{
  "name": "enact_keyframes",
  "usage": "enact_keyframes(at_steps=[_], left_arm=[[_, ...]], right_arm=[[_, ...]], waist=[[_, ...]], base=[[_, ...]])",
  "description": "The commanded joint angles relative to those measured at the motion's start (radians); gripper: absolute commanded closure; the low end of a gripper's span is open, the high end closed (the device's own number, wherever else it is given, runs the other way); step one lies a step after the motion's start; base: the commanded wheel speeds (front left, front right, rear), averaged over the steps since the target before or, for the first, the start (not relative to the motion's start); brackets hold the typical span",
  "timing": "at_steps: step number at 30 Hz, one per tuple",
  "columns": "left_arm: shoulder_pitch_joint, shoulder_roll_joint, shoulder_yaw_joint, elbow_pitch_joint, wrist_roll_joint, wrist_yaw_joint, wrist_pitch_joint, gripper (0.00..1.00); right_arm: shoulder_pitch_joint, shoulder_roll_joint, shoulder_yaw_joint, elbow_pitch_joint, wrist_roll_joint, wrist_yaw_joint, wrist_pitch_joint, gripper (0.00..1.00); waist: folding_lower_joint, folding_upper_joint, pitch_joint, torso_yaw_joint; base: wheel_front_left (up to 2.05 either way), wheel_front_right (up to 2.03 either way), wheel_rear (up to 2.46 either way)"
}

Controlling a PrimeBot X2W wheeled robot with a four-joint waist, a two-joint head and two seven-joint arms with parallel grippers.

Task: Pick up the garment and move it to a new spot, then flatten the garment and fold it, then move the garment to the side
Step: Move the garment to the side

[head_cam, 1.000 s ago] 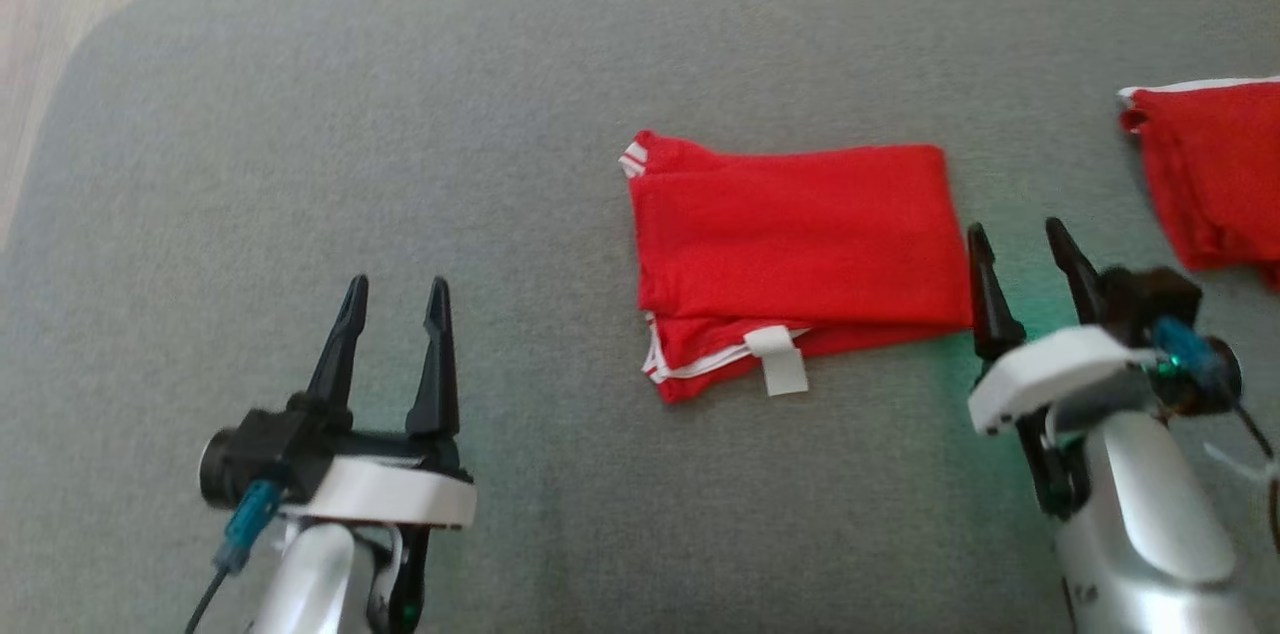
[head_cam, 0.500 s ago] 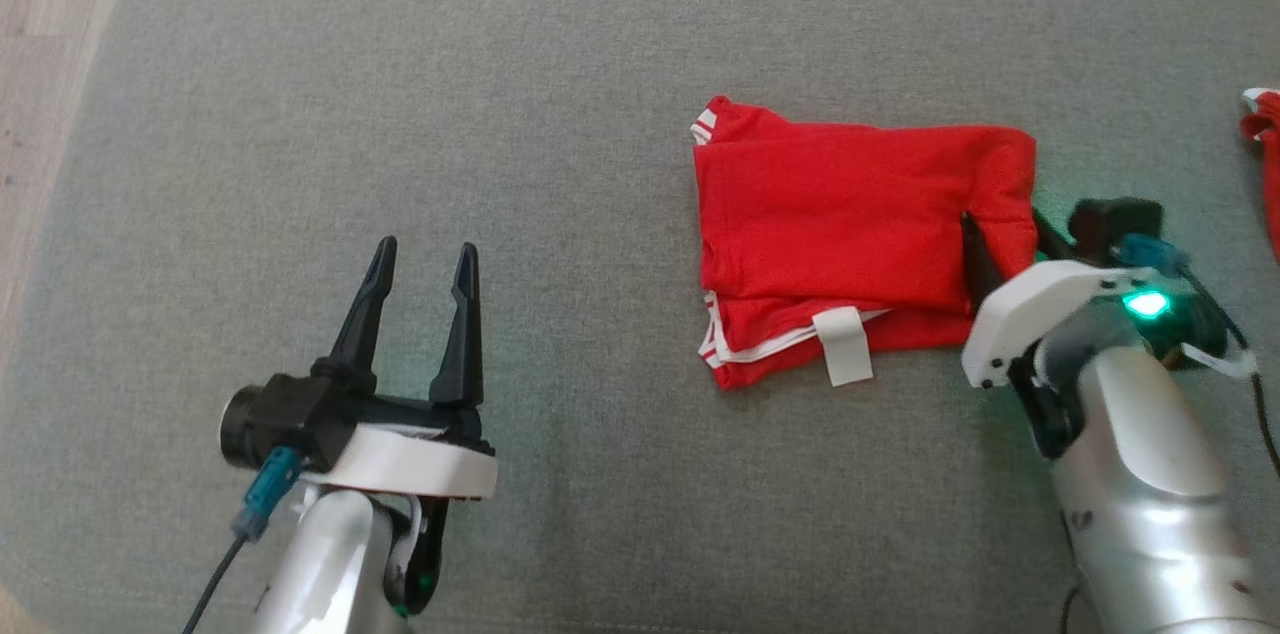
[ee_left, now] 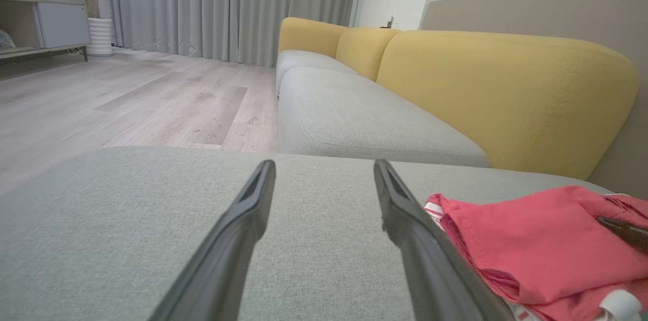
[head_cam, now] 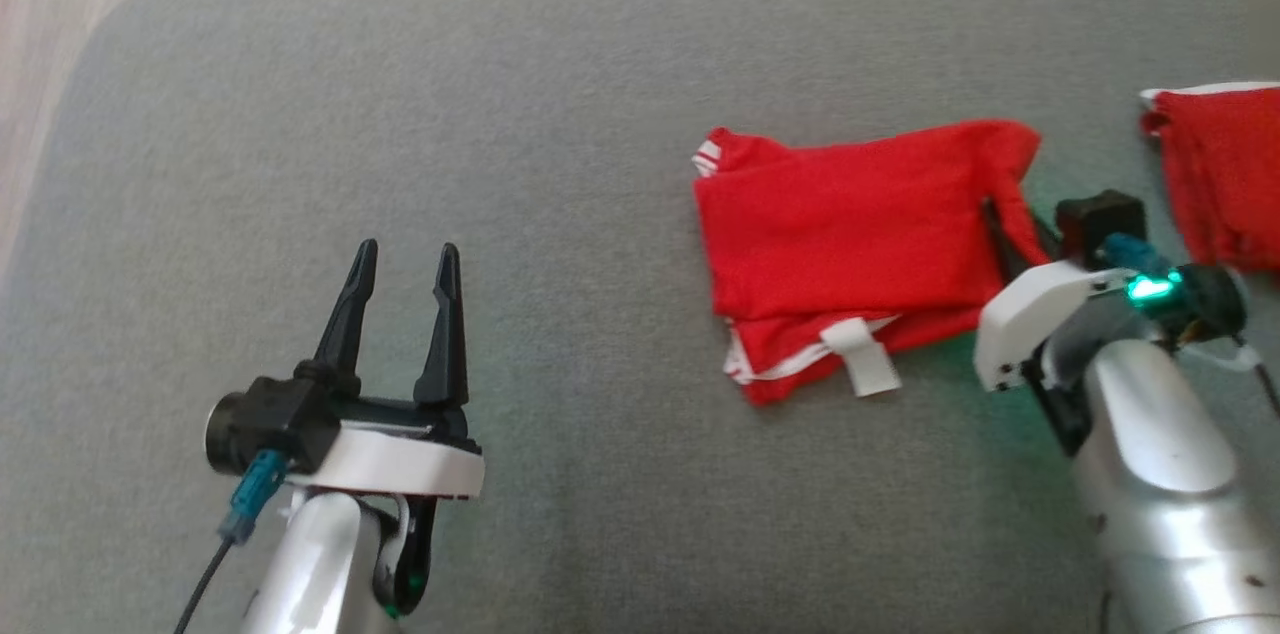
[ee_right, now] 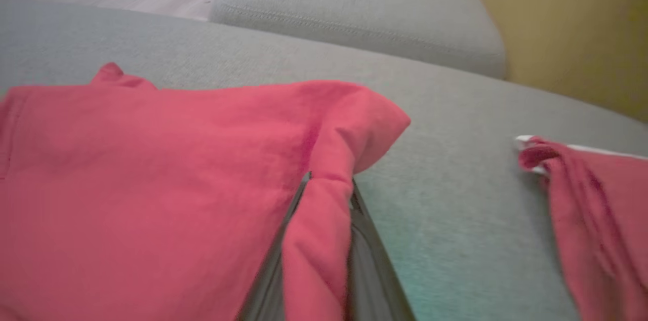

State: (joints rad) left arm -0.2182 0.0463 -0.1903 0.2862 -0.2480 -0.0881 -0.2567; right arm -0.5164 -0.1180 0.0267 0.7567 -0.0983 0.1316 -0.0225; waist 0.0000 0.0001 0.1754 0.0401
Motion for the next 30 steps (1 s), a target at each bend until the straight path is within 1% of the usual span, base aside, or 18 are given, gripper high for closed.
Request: enact_keyframes(at_steps=[1,4,11,14,18,19,21,24,27,30], left_arm=[[-0.014,0.004,0.04,-0.027,-0.001,0.004,-0.005,0.0],[-0.008,0.004,0.045,-0.028,0.0,0.005,-0.005,0.0],[-0.008,0.004,0.062,-0.04,0.008,0.001,-0.005,0.0],[-0.014,0.004,0.064,-0.044,0.013,-0.003,-0.005,0.0],[-0.025,0.004,0.061,-0.047,0.017,-0.008,-0.005,0.0],[-0.025,0.004,0.061,-0.047,0.017,-0.008,-0.005,0.0],[-0.031,0.004,0.067,-0.052,0.025,-0.011,-0.005,0.0],[-0.043,0.006,0.079,-0.06,0.035,-0.015,-0.005,0.0],[-0.055,0.008,0.089,-0.07,0.043,-0.019,-0.005,0.0],[-0.067,0.009,0.095,-0.079,0.051,-0.022,-0.005,0.0]], right_arm=[[-0.007,-0.023,0.027,-0.044,0.0,-0.001,-0.017,1.0],[-0.02,-0.078,0.052,-0.071,0.008,-0.001,-0.018,1.0],[-0.065,-0.263,0.1,-0.119,0.015,-0.001,0.022,1.0],[-0.095,-0.343,0.1,-0.119,0.023,-0.001,0.034,1.0],[-0.131,-0.455,0.101,-0.091,-0.004,-0.001,0.025,1.0],[-0.131,-0.455,0.101,-0.091,-0.004,-0.001,0.025,1.0],[-0.149,-0.49,0.086,-0.06,-0.006,-0.001,0.028,1.0],[-0.173,-0.519,0.058,-0.012,-0.009,-0.001,0.028,1.0],[-0.201,-0.531,0.022,0.025,-0.021,-0.001,0.018,1.0],[-0.229,-0.527,-0.018,0.05,-0.035,-0.001,0.003,1.0]], waist=[[0.0,-0.0001,-0.018,-0.021],[0.0,-0.0001,-0.025,-0.038],[0.0,-0.0001,-0.012,-0.064],[0.0,-0.0001,0.004,-0.069],[0.0,-0.0001,0.03,-0.07],[0.0,-0.0001,0.03,-0.07],[0.0,-0.0001,0.046,-0.071],[0.0,-0.0001,0.073,-0.072],[0.0,-0.0001,0.102,-0.075],[0.0,-0.0001,0.131,-0.08]], base=[[0.0,0.0,0.0],[0.0,0.0,0.0],[0.0,0.0,0.0],[0.0,0.0,0.0],[0.0,0.0,0.0],[0.0,0.0,0.0],[0.0,0.0,0.0],[0.0,0.0,0.0],[0.0,0.0,0.0],[0.0,0.0,0.0]])
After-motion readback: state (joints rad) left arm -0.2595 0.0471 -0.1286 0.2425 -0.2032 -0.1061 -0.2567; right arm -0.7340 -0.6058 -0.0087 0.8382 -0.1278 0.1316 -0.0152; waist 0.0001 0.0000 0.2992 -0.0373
